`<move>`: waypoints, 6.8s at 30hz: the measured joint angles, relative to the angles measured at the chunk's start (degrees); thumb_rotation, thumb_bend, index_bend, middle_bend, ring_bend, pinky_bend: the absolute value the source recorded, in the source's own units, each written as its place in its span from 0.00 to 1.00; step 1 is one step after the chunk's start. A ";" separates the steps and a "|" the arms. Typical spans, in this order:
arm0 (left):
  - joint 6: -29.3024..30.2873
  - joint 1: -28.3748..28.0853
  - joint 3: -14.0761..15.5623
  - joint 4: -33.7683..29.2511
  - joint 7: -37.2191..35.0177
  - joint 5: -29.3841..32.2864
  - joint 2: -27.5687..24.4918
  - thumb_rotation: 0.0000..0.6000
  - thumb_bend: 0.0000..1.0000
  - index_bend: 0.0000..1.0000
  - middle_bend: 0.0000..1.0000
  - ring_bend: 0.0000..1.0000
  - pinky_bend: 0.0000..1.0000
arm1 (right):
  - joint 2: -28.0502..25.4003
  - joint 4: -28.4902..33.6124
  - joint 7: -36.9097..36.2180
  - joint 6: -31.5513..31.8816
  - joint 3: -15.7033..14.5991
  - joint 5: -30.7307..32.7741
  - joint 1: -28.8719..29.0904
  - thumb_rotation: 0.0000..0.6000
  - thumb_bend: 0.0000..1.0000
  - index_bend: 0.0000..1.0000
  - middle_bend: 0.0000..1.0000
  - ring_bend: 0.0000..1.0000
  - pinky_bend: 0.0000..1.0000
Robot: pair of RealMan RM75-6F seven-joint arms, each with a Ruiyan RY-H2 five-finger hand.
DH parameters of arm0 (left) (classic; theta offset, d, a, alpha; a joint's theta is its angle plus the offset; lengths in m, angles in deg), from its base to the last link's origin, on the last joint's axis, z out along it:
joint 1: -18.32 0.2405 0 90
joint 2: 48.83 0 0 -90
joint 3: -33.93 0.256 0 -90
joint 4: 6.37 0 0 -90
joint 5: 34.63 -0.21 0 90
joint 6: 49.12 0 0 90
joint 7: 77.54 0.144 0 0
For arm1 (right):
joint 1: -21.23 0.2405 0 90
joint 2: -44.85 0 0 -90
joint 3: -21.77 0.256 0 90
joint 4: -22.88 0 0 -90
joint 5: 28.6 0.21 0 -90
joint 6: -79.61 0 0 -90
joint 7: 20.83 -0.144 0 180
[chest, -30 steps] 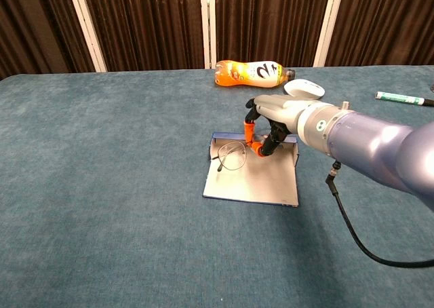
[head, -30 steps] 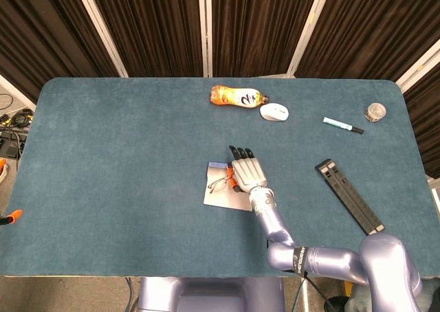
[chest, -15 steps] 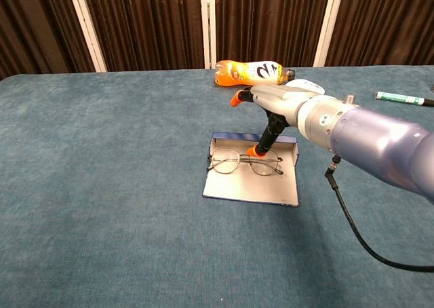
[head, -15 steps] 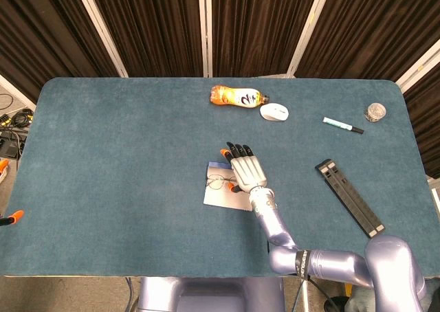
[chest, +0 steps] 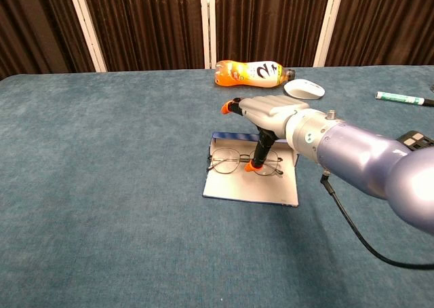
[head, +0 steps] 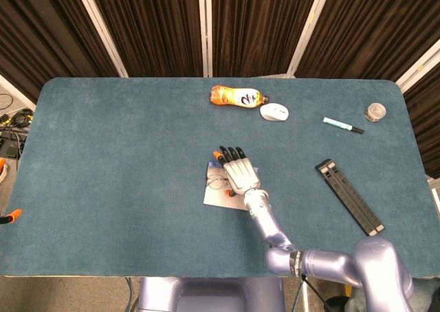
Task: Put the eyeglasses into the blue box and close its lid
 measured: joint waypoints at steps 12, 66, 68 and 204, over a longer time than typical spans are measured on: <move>-1.25 -0.49 -0.31 0.84 0.32 1.50 0.46 1.00 0.00 0.00 0.00 0.00 0.00 | 4.07 -10.66 -1.71 -3.30 1.80 -1.16 0.77 1.00 0.07 0.14 0.00 0.00 0.00; -2.84 -1.00 -0.52 1.56 -0.13 3.09 0.56 1.00 0.00 0.00 0.00 0.00 0.00 | 11.36 -19.03 -2.75 -4.69 9.32 -1.77 4.31 1.00 0.08 0.12 0.00 0.00 0.00; -2.82 -1.00 -0.53 1.58 -0.13 3.13 0.56 1.00 0.00 0.00 0.00 0.00 0.00 | 11.67 -19.96 -2.75 -4.70 9.53 -1.96 4.53 1.00 0.08 0.12 0.00 0.00 0.00; -4.18 -2.14 0.13 2.30 3.66 3.91 2.70 1.00 0.00 0.00 0.00 0.00 0.00 | -1.57 0.74 -0.56 -3.65 -6.56 -20.52 -8.85 1.00 0.22 0.29 0.00 0.00 0.00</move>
